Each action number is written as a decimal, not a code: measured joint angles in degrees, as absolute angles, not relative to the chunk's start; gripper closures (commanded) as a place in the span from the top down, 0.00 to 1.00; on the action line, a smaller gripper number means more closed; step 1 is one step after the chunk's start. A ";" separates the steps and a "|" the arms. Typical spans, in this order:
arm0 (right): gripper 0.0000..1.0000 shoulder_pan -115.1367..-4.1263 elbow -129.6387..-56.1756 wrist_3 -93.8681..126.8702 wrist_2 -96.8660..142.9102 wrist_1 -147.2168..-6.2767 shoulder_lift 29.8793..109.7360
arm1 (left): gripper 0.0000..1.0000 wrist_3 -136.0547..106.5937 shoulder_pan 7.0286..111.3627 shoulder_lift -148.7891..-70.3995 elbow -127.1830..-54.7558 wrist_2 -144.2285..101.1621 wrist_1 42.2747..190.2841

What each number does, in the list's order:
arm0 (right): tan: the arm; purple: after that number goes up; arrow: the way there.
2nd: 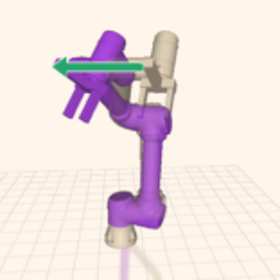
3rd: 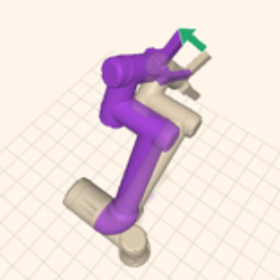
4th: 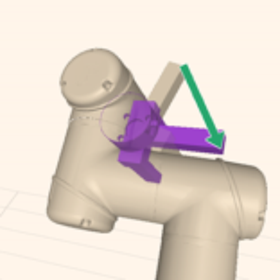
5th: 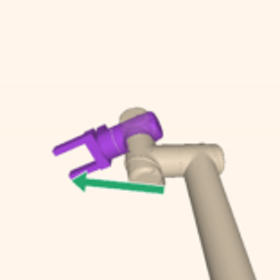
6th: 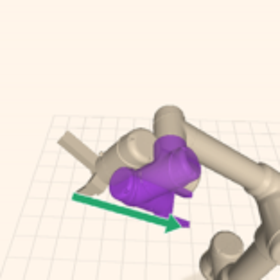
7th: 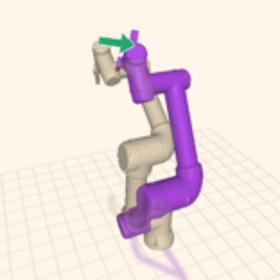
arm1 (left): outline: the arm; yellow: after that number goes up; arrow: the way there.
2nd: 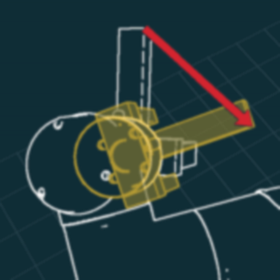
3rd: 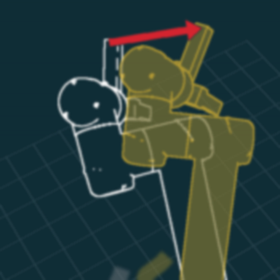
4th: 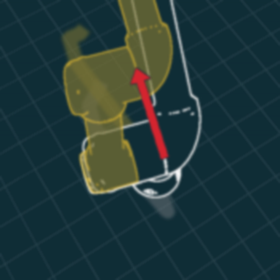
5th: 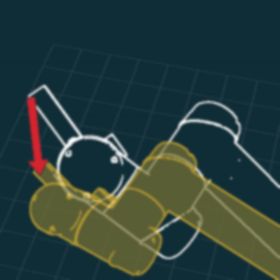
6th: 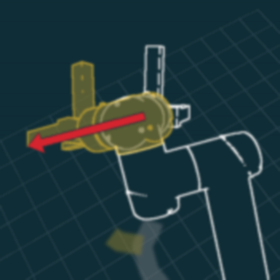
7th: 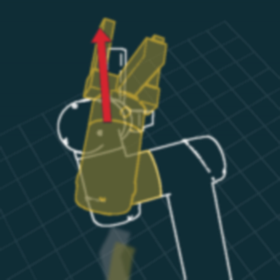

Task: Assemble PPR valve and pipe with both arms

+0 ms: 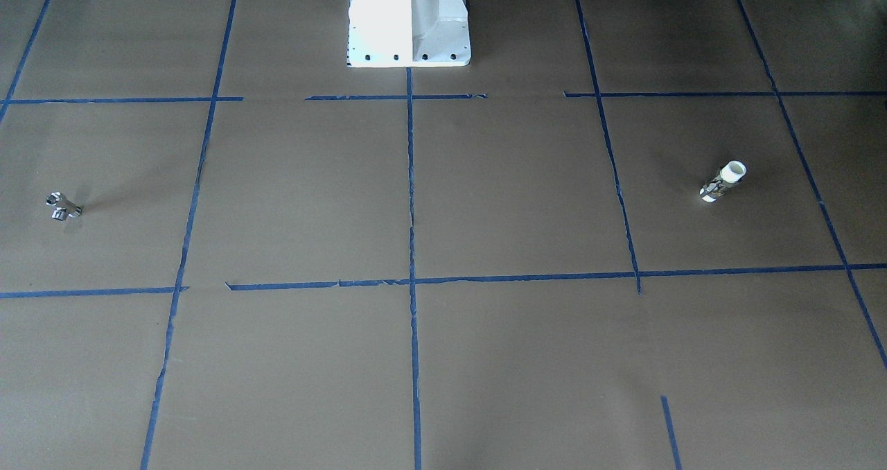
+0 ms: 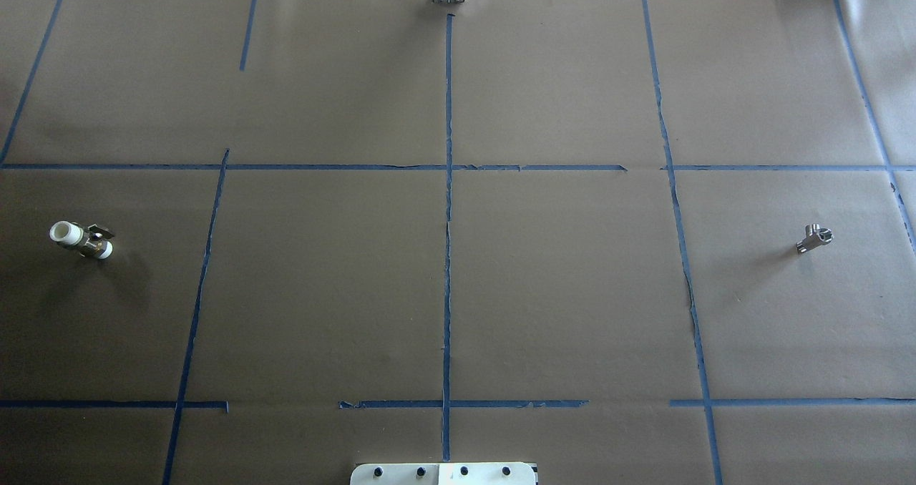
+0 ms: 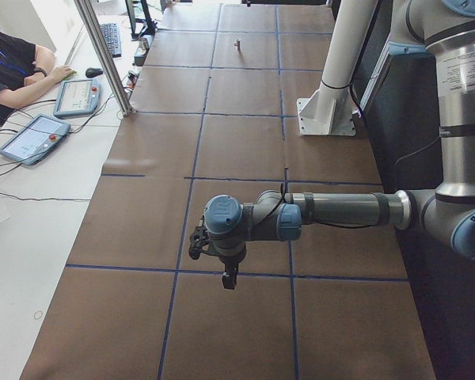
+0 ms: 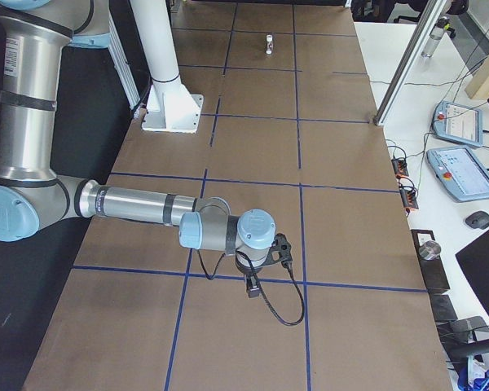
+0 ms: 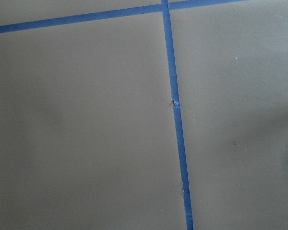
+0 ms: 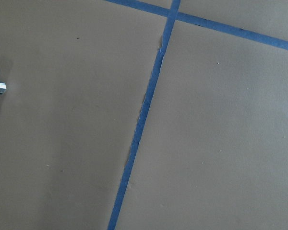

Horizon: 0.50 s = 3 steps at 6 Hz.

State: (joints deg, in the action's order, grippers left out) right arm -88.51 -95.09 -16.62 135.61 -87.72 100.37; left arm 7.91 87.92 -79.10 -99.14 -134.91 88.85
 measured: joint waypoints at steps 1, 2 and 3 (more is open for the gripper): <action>1.00 -88.51 -95.10 -16.61 135.61 -87.71 100.37 | 1.00 7.91 87.83 -79.10 -99.17 -134.94 88.78; 1.00 -88.51 -95.10 -16.61 135.61 -87.71 100.37 | 1.00 7.91 87.77 -79.10 -99.24 -134.98 88.72; 1.00 -88.50 -95.13 -16.53 135.61 -87.72 100.37 | 1.00 7.89 87.73 -79.08 -99.69 -134.97 88.82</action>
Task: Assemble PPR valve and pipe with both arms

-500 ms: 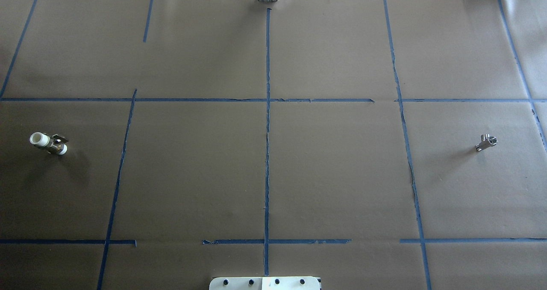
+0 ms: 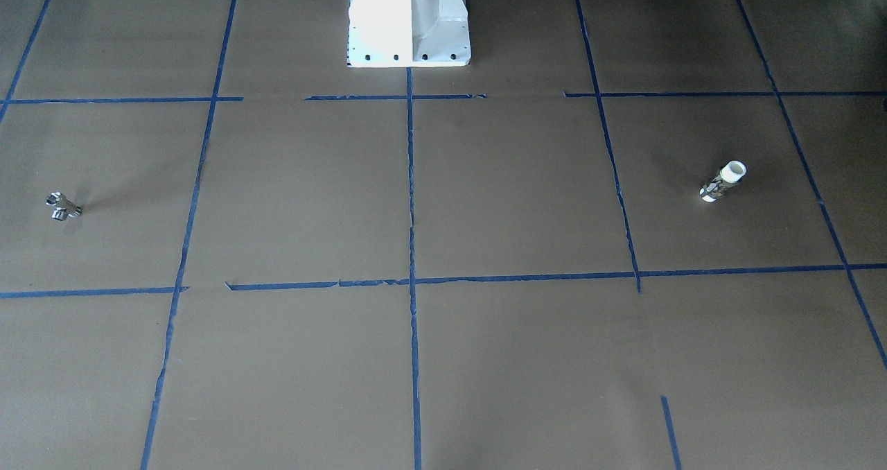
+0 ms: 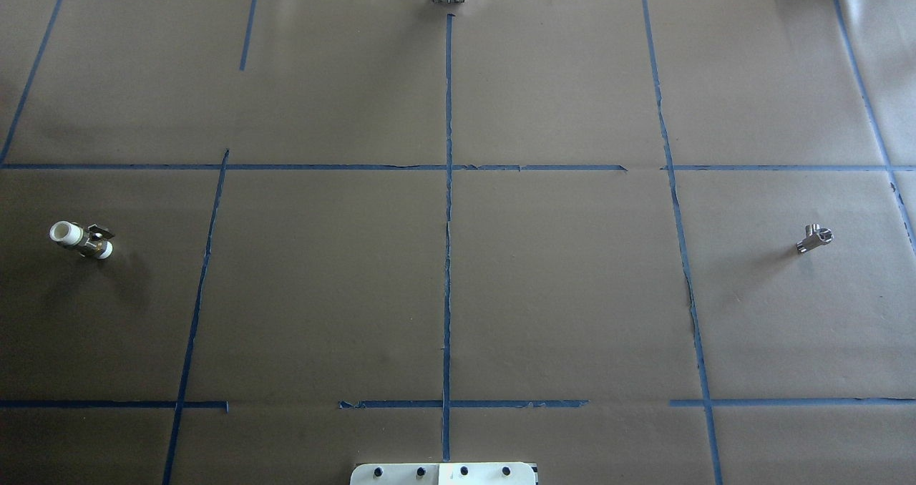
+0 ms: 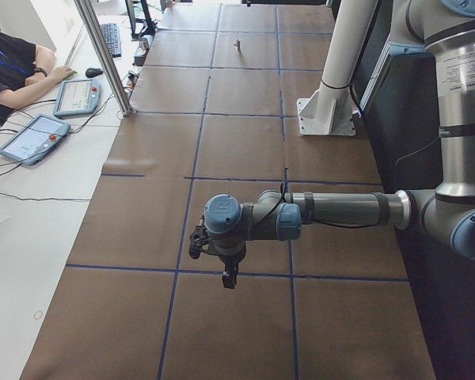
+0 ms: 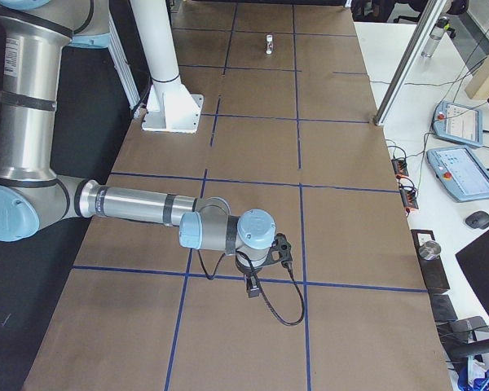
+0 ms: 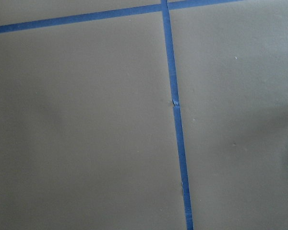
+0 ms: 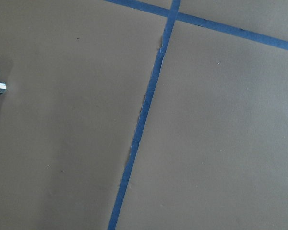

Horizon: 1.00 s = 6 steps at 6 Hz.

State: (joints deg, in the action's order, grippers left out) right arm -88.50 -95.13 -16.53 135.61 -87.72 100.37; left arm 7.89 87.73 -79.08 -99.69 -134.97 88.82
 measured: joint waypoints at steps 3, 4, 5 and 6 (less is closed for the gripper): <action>1.00 -88.51 -95.44 -15.95 135.62 -87.63 100.31 | 1.00 7.42 87.87 -83.88 -101.20 -134.98 89.31; 1.00 -88.51 -95.56 -15.86 135.62 -87.63 100.29 | 1.00 7.41 87.97 -85.23 -101.08 -134.97 89.31; 1.00 -88.50 -95.69 -15.83 135.61 -87.63 100.31 | 1.00 7.47 88.00 -85.72 -101.13 -135.26 89.64; 1.00 -88.51 -95.80 -15.76 135.62 -87.63 100.32 | 1.00 6.60 87.81 -85.95 -101.94 -135.59 90.11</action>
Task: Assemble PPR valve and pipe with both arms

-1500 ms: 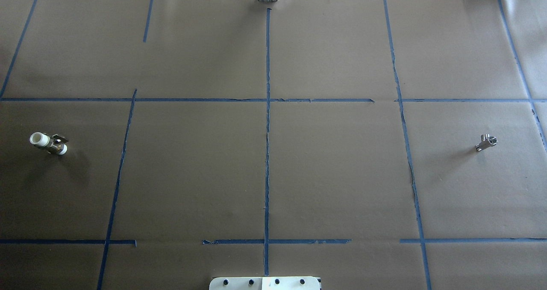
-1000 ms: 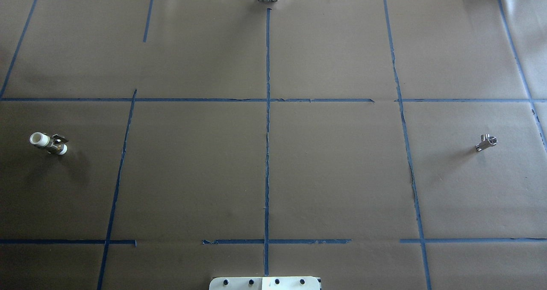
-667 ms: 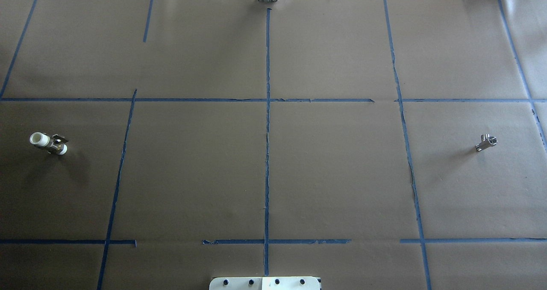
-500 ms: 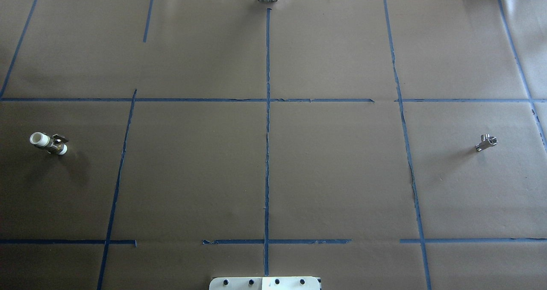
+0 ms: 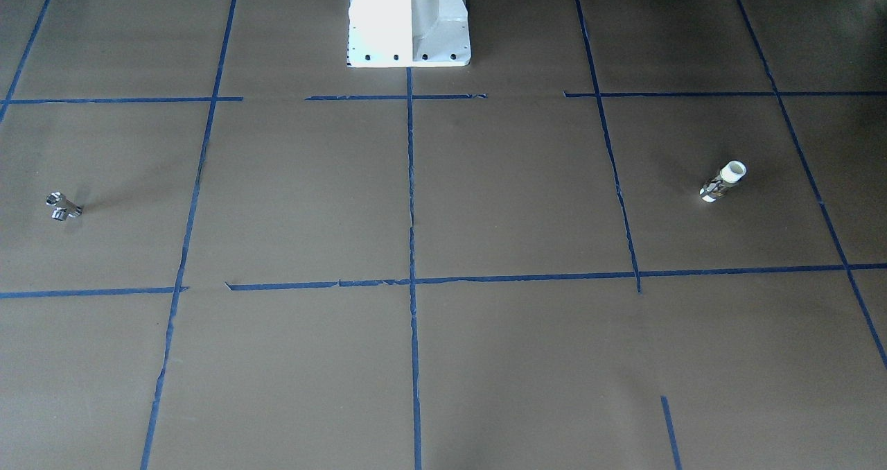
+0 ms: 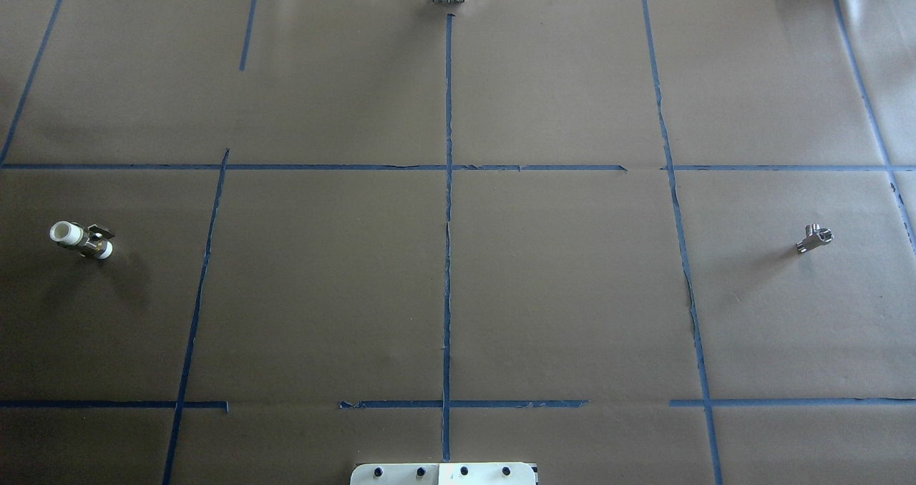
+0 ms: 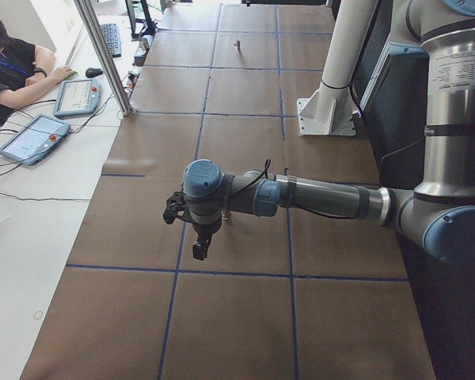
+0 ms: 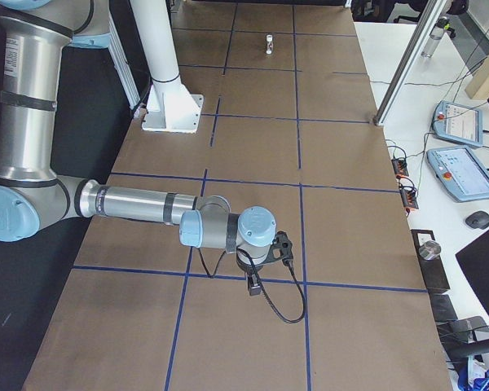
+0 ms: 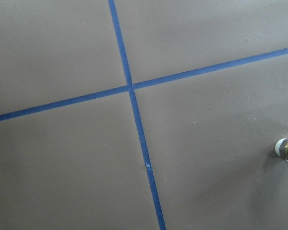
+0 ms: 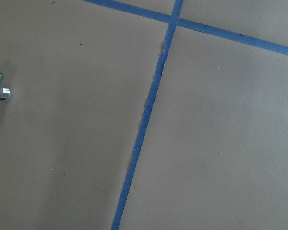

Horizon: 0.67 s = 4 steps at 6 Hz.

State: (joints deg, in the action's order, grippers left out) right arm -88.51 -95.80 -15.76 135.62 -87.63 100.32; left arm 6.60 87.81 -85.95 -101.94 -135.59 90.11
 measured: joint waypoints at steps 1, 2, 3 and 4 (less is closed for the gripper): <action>1.00 -88.51 -95.85 -15.60 135.64 -87.63 100.30 | 1.00 2.87 86.40 -85.99 -103.43 -135.67 91.20; 1.00 -88.51 -95.88 -15.37 135.68 -87.63 100.29 | 1.00 -3.99 83.47 -85.91 -104.74 -135.56 93.82; 1.00 -88.51 -95.87 -15.14 135.70 -87.63 100.28 | 1.00 -13.96 78.90 -85.64 -105.30 -135.27 99.31; 1.00 -88.51 -95.74 -15.04 135.70 -87.63 100.28 | 1.00 -24.14 73.76 -85.13 -105.42 -134.11 105.86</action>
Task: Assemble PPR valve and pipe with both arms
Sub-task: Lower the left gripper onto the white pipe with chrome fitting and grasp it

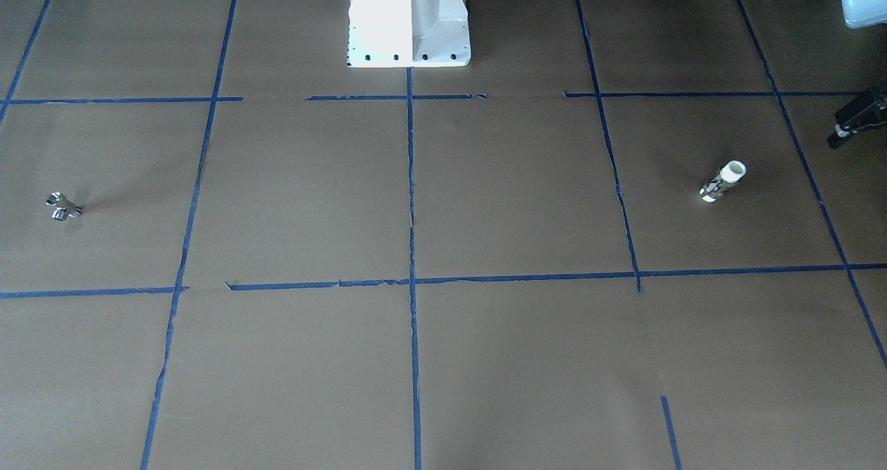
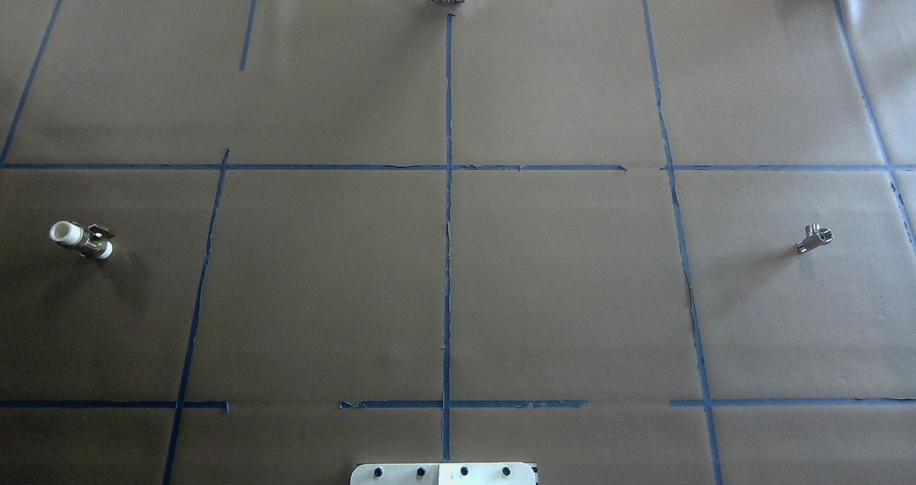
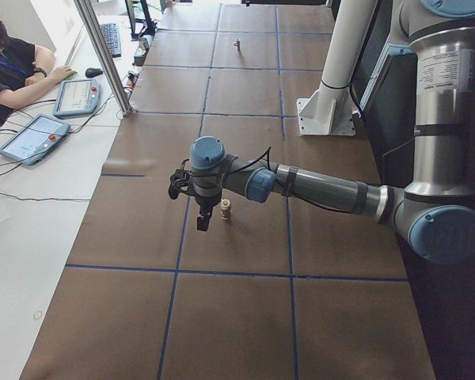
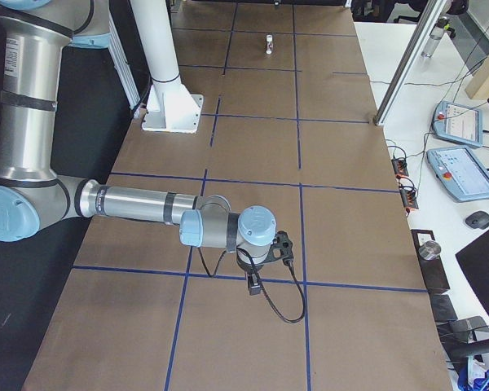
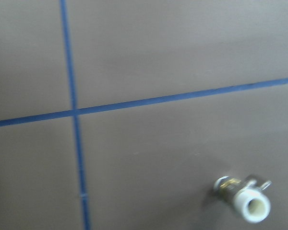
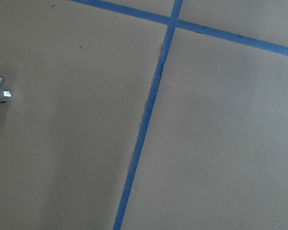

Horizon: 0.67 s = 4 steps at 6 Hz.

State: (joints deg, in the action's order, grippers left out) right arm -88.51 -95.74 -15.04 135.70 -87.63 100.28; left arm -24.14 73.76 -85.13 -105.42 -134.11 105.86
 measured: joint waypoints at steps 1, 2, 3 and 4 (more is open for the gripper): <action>1.00 -88.51 -95.58 -15.03 135.70 -87.63 100.28 | 1.00 -32.78 68.58 -84.54 -105.43 -131.21 111.57; 1.00 -88.51 -95.46 -15.03 135.70 -87.63 100.28 | 1.00 -38.50 64.02 -84.16 -105.37 -127.79 114.89; 1.00 -88.51 -95.37 -15.03 135.70 -87.63 100.28 | 1.00 -41.49 60.36 -84.00 -105.29 -125.01 116.08; 1.00 -88.50 -95.27 -15.00 135.70 -87.63 100.28 | 1.00 -42.68 57.87 -83.96 -105.06 -122.61 116.45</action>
